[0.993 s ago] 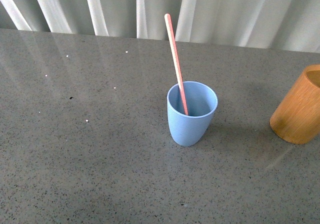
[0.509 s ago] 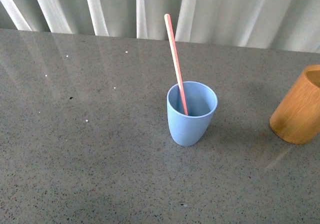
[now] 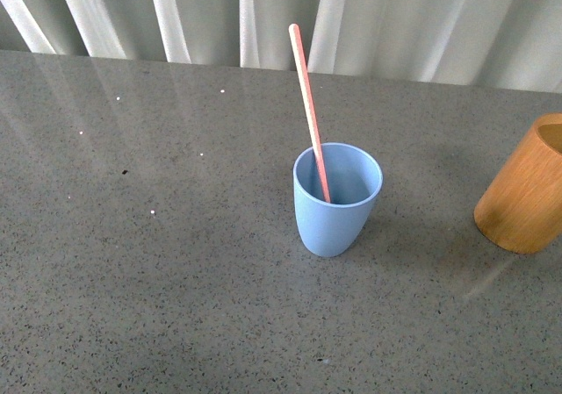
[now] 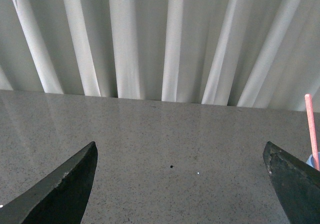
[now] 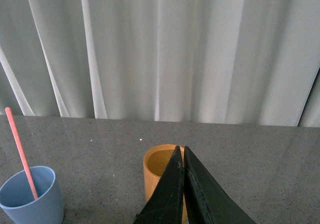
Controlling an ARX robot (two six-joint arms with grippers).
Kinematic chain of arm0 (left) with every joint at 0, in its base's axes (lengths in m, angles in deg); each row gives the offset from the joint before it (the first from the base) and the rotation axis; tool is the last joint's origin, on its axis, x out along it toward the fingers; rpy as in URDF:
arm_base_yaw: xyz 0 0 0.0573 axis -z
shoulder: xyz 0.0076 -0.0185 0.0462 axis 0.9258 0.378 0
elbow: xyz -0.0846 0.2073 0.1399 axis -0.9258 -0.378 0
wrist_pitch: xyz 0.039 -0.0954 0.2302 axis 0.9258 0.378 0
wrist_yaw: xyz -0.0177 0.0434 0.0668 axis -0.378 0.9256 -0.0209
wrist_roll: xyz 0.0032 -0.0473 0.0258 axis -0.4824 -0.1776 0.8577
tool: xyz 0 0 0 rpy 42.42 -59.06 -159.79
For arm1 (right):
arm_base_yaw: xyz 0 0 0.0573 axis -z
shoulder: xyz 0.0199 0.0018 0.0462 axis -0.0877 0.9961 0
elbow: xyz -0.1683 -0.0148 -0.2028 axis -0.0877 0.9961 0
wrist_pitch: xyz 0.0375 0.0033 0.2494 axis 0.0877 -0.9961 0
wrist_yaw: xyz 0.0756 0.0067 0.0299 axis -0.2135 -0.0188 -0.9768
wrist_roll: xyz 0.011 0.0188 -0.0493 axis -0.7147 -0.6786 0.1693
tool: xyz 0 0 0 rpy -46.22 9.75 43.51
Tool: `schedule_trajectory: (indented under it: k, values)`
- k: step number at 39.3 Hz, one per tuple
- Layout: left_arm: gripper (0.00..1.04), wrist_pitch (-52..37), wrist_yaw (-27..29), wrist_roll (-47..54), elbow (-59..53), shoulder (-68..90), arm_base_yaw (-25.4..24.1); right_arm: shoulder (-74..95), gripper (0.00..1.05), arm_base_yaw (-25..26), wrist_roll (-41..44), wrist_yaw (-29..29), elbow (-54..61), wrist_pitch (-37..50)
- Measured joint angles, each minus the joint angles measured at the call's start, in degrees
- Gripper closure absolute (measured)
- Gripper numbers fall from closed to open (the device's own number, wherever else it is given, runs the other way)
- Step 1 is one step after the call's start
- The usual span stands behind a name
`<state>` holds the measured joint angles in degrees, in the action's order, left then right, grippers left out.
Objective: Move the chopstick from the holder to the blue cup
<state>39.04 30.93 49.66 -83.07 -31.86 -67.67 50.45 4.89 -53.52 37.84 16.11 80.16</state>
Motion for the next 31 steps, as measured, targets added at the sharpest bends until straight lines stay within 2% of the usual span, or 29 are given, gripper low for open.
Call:
schedule_trajectory:
  k: [5, 7, 14, 18, 21, 25, 31]
  values:
    - [0.07, 0.00, 0.00, 0.02, 0.00, -0.02, 0.00, 0.00, 1.03, 0.00, 0.07, -0.02, 0.00, -0.02]
    - [0.07, 0.00, 0.00, 0.00, 0.00, -0.02, 0.00, 0.00, 0.90, 0.00, 0.00, -0.02, 0.00, -0.02]
    - [0.07, 0.00, 0.00, 0.00, 0.00, -0.02, 0.00, 0.00, 0.64, 0.00, 0.00, -0.02, 0.00, -0.02]
    - [0.07, 0.00, 0.00, 0.00, 0.00, -0.02, 0.00, 0.00, 0.41, 0.00, -0.02, 0.00, 0.00, -0.02]
    - [0.07, 0.00, 0.00, 0.00, 0.00, -0.02, 0.00, 0.00, 0.31, 0.00, 0.00, 0.00, 0.00, -0.02]
    - [0.07, 0.00, 0.00, 0.00, 0.00, -0.02, 0.00, 0.00, 0.10, 0.00, -0.04, 0.00, 0.00, -0.02]
    - [0.07, 0.00, 0.00, 0.00, 0.00, -0.02, 0.00, 0.00, 0.10, 0.00, -0.17, 0.00, 0.00, -0.02]
